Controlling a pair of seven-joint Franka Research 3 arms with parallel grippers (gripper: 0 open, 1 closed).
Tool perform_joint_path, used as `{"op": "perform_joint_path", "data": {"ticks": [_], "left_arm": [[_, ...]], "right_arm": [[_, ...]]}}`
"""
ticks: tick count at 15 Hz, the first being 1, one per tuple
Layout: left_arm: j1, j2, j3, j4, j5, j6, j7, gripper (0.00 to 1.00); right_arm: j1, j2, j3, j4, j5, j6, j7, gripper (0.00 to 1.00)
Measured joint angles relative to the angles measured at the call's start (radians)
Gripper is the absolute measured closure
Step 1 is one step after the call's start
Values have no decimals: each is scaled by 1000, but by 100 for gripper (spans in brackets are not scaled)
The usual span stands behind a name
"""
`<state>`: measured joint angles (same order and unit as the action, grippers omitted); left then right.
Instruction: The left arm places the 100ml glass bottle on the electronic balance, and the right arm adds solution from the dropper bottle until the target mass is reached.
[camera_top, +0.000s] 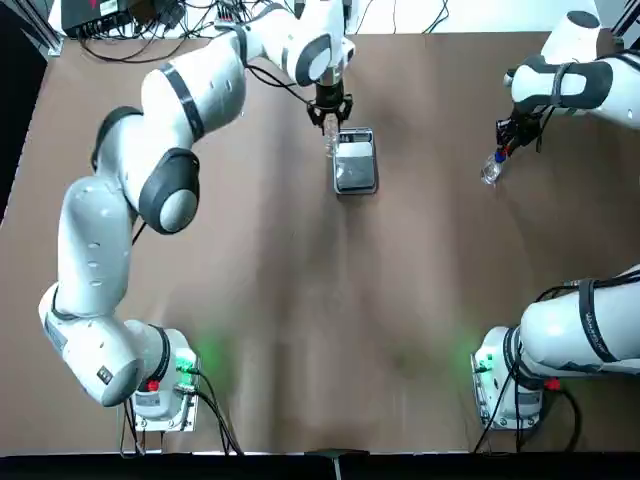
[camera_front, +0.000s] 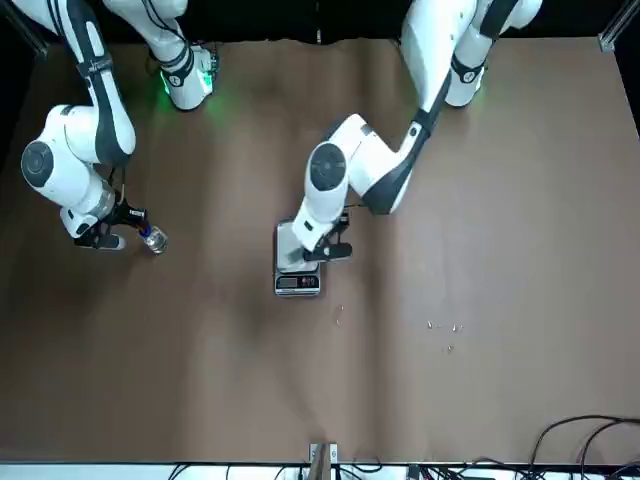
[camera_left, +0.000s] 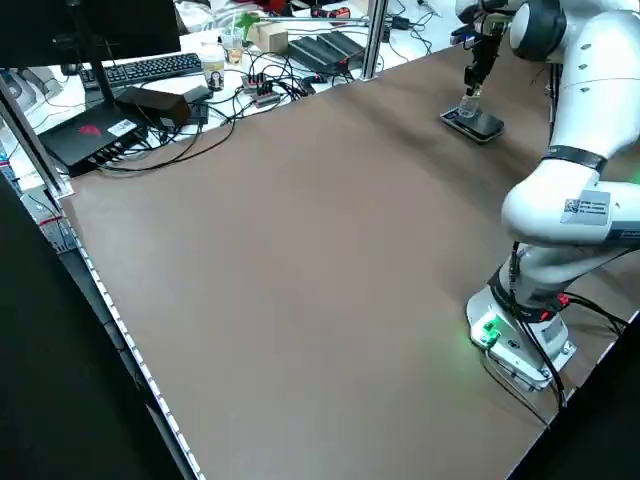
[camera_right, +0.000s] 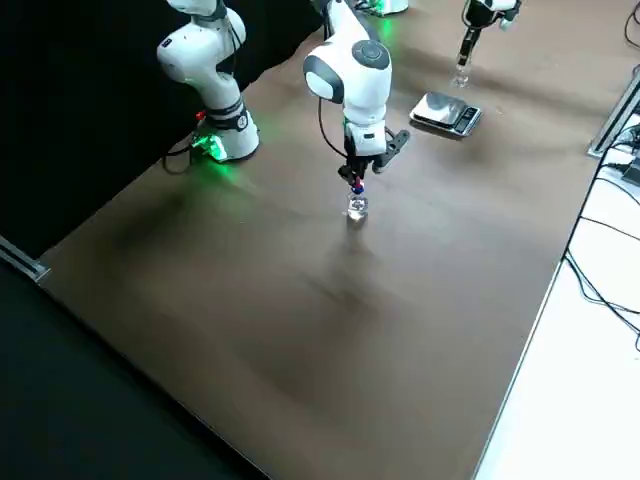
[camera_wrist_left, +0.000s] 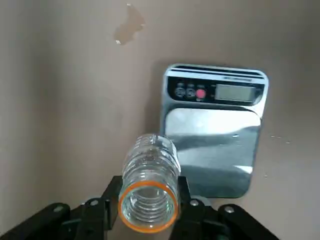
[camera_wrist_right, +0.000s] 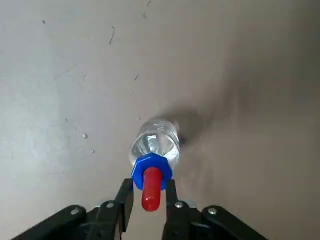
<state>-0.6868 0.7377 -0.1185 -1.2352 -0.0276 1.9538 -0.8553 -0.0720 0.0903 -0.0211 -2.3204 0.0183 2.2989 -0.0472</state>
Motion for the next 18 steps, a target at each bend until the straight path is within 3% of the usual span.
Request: {"op": "perform_joint_path", "data": {"ticks": [2, 5, 7, 18], "left_arm": [[-30, 58, 0, 58, 0, 0, -13, 52], [-49, 85, 0, 84, 0, 19, -13, 52], [-65, 87, 0, 89, 0, 39, -37, 52], [-88, 117, 11, 94, 0, 126, -112, 52]], "right_arm": [[0, 0, 0, 4, 0, 0, 0, 67], [0, 0, 0, 7, 0, 0, 0, 68], [0, 0, -1, 7, 0, 0, 0, 75], [0, 0, -1, 7, 0, -1, 0, 89]]}}
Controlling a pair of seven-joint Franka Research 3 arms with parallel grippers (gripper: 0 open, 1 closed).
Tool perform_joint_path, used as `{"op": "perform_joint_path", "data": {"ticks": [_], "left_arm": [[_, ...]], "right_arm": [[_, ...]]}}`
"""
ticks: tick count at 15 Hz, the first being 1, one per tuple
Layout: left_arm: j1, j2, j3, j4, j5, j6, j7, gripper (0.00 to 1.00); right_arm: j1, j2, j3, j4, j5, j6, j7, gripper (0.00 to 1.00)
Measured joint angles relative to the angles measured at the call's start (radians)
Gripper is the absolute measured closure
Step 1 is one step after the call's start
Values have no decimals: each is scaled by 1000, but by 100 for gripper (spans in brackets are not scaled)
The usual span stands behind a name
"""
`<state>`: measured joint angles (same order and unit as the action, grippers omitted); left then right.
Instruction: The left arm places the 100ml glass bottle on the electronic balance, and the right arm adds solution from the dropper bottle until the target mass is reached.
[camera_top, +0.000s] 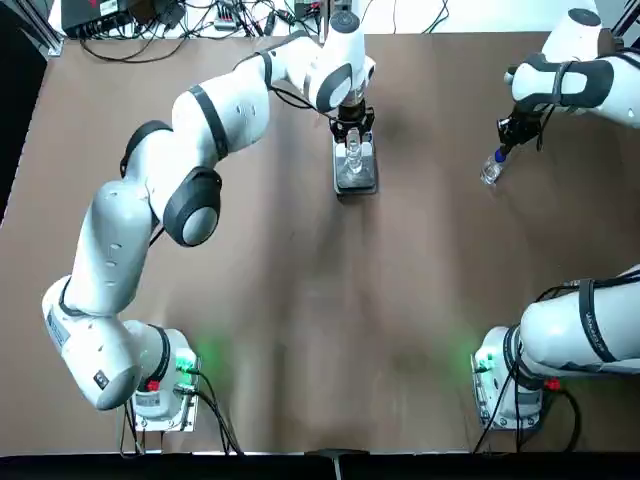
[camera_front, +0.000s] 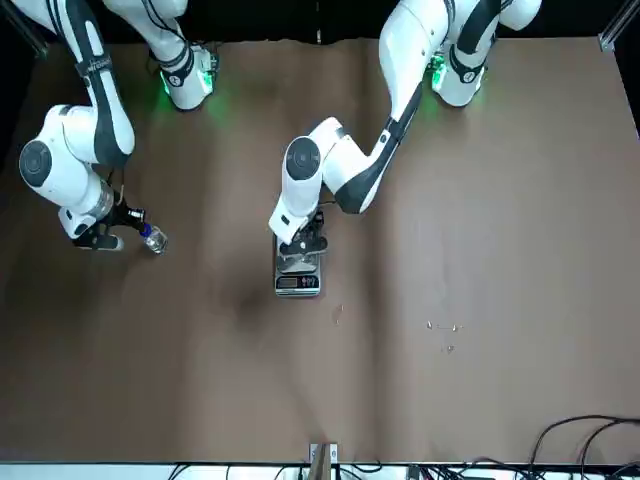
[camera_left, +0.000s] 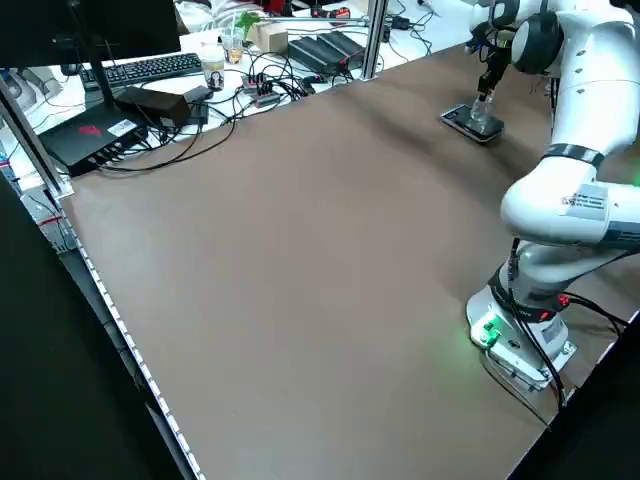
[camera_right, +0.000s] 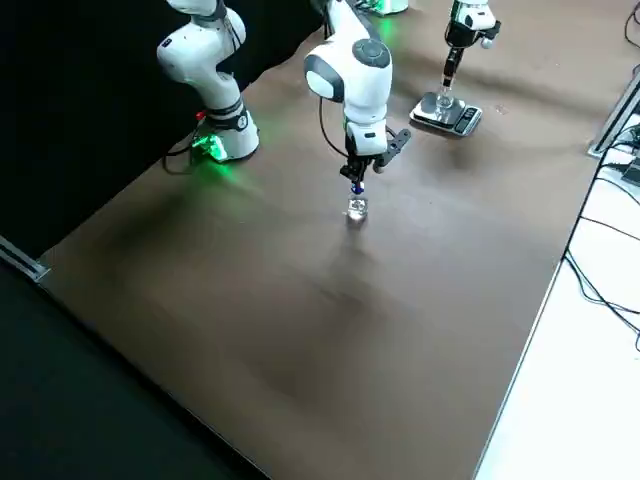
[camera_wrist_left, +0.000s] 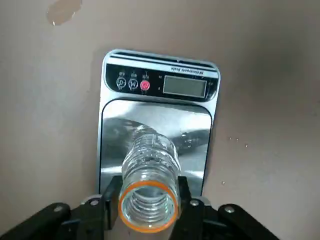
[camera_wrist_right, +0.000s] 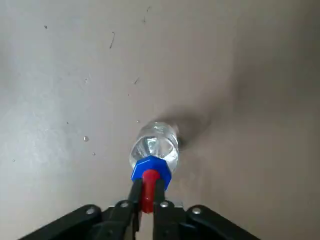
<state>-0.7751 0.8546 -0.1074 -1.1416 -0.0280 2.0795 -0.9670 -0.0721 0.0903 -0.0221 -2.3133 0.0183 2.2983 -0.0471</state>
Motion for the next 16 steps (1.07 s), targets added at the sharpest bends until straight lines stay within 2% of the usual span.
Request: {"op": "perform_joint_path", "data": {"ticks": [1, 4, 5, 6, 11, 13, 15, 16], "left_arm": [[0, 0, 5, 1, 0, 10, 0, 46], [0, 0, 12, 4, 0, 27, 0, 21], [0, 0, 12, 5, 0, 30, 0, 3], [0, 0, 13, 5, 0, 31, 0, 0], [31, -28, 21, 26, 0, 6, 0, 0], [75, -71, 23, 35, 0, -38, 10, 0], [136, -130, 24, 41, 0, -89, 40, 0], [169, -165, 23, 42, 0, -128, 67, 0]], "right_arm": [[0, 0, 0, 0, 0, 0, 0, 89], [0, 0, 0, 0, 0, 0, 0, 94], [0, 0, 0, 0, 0, 0, 0, 94], [0, 0, 0, 0, 0, 0, 0, 94], [0, 0, 0, 1, 0, -2, 0, 94], [-1, 0, -1, 2, 0, -5, 0, 94], [-1, 0, -1, 8, 0, -15, 0, 86], [-1, 0, -1, 13, 0, -20, 0, 86]]}}
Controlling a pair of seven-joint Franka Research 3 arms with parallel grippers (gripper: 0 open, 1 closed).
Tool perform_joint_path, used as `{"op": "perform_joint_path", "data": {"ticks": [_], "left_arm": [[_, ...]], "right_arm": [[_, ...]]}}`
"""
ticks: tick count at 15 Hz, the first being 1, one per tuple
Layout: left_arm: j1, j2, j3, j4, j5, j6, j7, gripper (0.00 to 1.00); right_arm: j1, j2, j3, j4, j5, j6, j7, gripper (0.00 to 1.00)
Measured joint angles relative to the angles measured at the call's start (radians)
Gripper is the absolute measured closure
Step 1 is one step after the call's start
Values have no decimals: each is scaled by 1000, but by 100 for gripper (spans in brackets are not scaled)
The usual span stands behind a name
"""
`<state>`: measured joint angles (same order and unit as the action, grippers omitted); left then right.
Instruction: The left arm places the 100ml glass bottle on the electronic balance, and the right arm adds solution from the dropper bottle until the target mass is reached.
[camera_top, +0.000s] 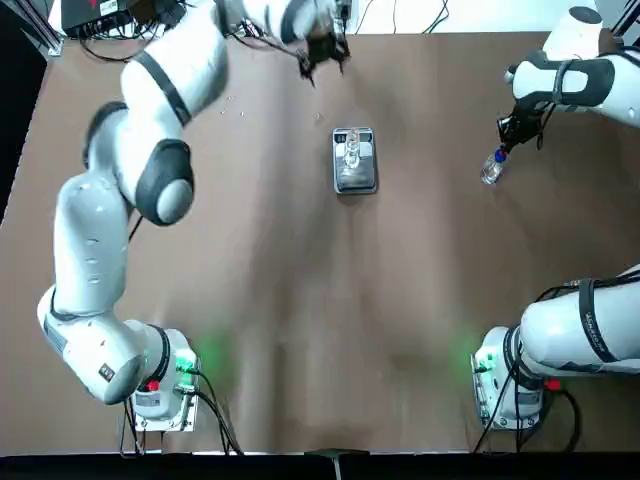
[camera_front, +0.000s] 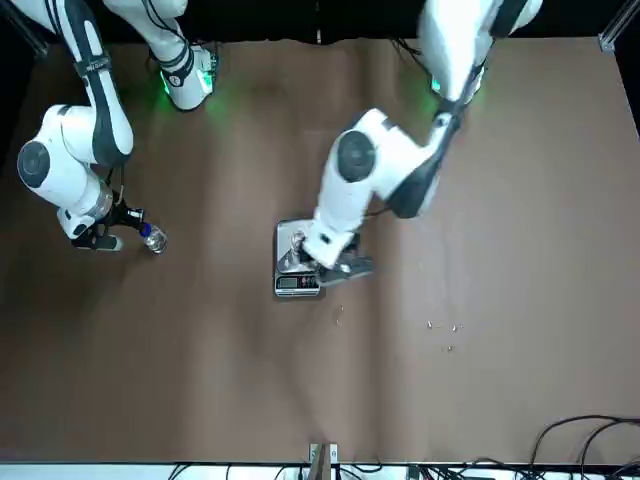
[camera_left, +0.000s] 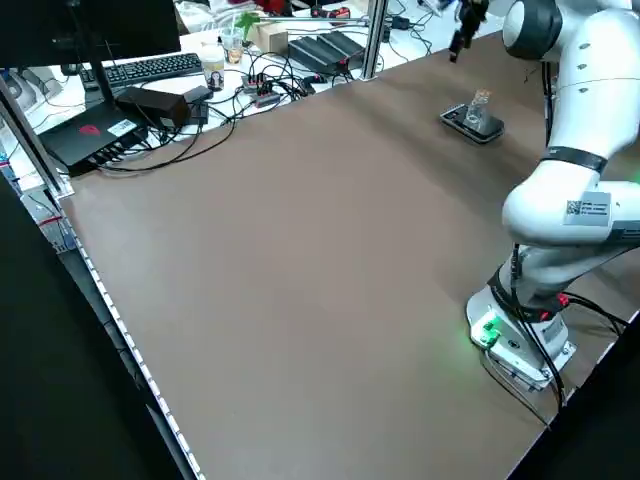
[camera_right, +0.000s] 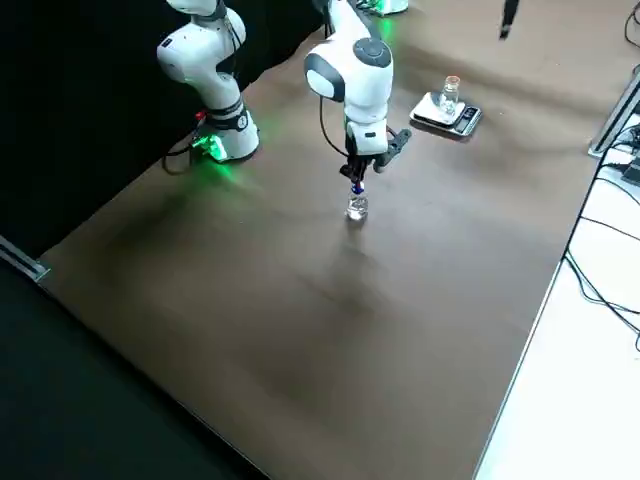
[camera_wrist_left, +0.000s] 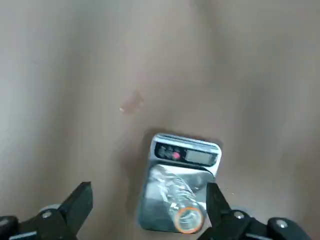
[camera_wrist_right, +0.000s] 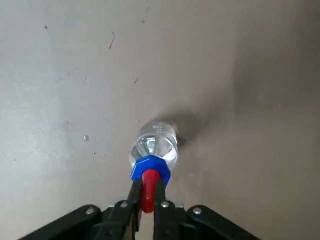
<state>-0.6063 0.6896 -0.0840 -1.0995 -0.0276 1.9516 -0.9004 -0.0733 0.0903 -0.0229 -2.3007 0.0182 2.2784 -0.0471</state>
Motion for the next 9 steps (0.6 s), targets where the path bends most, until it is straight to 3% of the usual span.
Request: {"op": "perform_joint_path", "data": {"ticks": [4, 9], "left_arm": [[123, -119, -2, -2, 0, -221, 151, 0], [272, -197, -3, -18, 0, -376, 361, 0]], "right_arm": [[0, 0, 0, 7, 0, -8, 0, 84], [-1, 0, 0, 14, 0, -26, 0, 85]]}}
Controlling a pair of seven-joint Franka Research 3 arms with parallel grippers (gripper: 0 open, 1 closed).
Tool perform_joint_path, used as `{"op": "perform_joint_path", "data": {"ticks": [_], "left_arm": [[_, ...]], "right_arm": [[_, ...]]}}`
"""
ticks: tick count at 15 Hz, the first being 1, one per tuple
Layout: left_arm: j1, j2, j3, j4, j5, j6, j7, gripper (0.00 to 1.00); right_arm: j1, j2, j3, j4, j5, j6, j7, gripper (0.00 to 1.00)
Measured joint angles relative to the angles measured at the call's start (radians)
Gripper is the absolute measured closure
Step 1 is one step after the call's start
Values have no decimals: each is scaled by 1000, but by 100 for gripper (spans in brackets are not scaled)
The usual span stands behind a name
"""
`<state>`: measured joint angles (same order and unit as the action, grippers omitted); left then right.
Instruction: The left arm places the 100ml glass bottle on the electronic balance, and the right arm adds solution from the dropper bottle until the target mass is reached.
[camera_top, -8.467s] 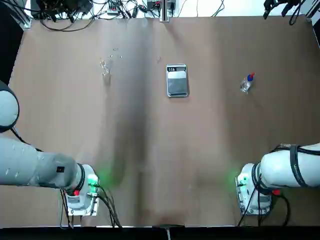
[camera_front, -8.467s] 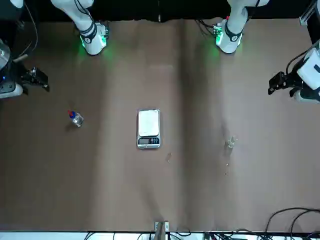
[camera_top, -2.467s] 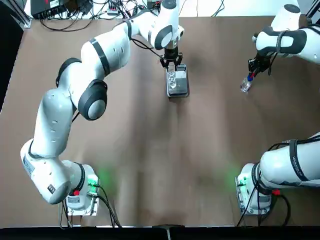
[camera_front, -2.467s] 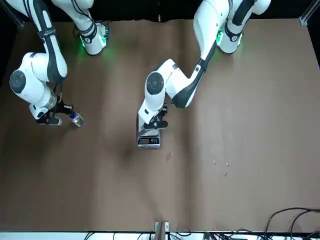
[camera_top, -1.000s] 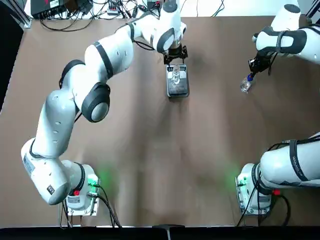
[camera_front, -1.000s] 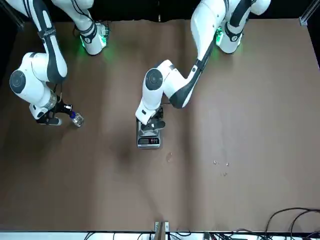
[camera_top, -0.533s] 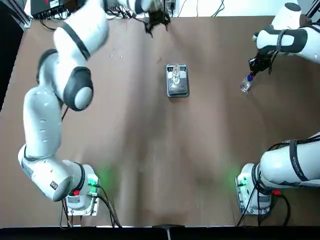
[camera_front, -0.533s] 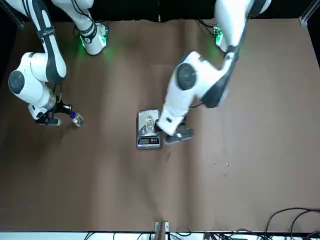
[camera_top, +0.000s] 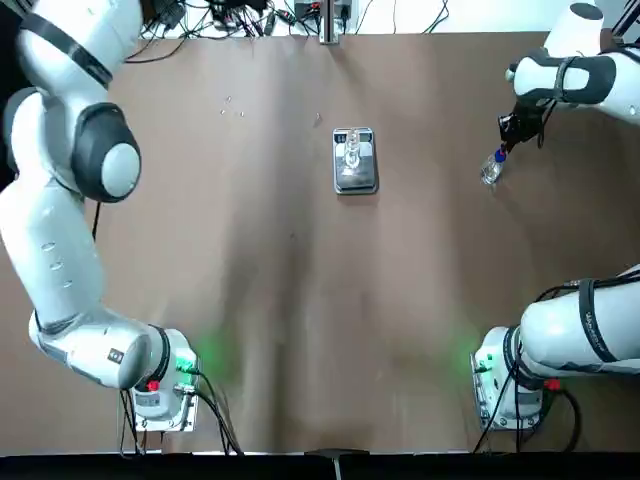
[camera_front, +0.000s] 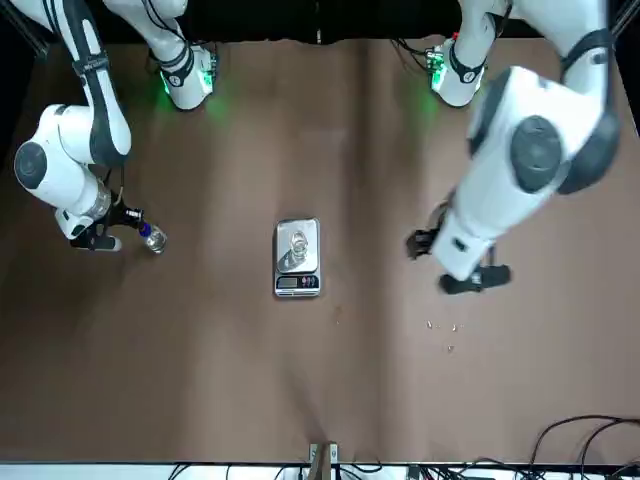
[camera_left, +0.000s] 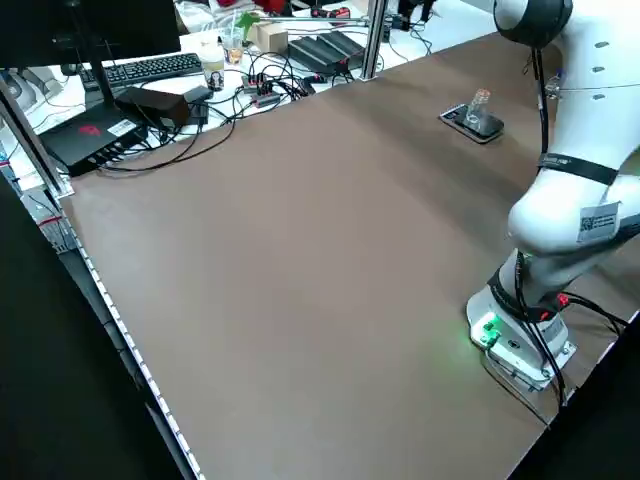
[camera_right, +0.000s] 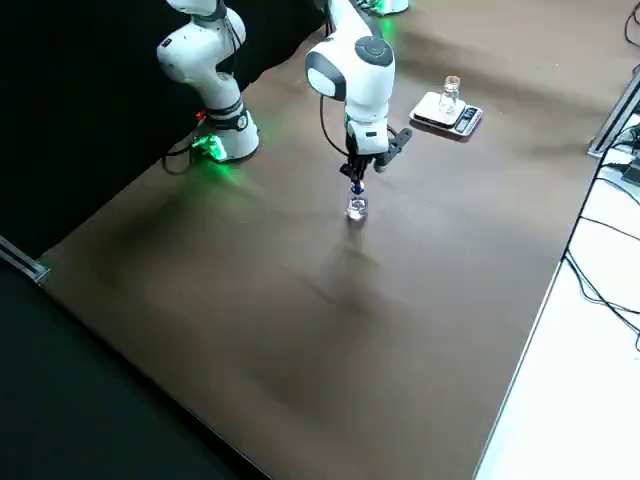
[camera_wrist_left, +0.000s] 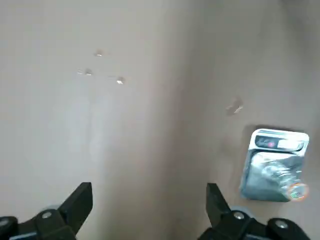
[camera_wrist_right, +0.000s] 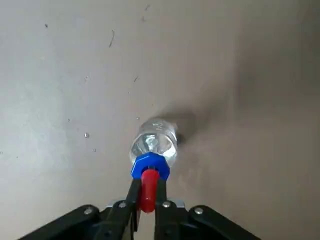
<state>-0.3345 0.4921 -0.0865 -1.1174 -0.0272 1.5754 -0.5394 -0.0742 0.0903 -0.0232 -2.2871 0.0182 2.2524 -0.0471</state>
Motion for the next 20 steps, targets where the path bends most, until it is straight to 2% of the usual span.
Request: {"op": "perform_joint_path", "data": {"ticks": [1, 3, 7, 10, 14, 20], "left_arm": [[75, -39, -1, -34, 0, -41, 114, 0], [152, -87, -1, -94, 0, -60, 231, 0], [258, -178, -2, -232, 0, -62, 379, 0], [272, -217, -2, -304, 2, -29, 413, 0], [271, -288, -5, -438, 13, 111, 414, 0], [289, -338, 2, -467, 14, 120, 495, 0]], "right_arm": [[-1, 0, 0, 13, 0, -25, 0, 85], [-4, 0, 0, 37, 0, -56, 0, 85], [-4, -4, 0, 72, 0, -104, 0, 85], [-4, -10, 0, 120, 0, -175, 0, 85], [-4, -20, 0, 174, 0, -253, 0, 85], [-4, -29, 0, 203, 0, -318, 0, 85]]}}
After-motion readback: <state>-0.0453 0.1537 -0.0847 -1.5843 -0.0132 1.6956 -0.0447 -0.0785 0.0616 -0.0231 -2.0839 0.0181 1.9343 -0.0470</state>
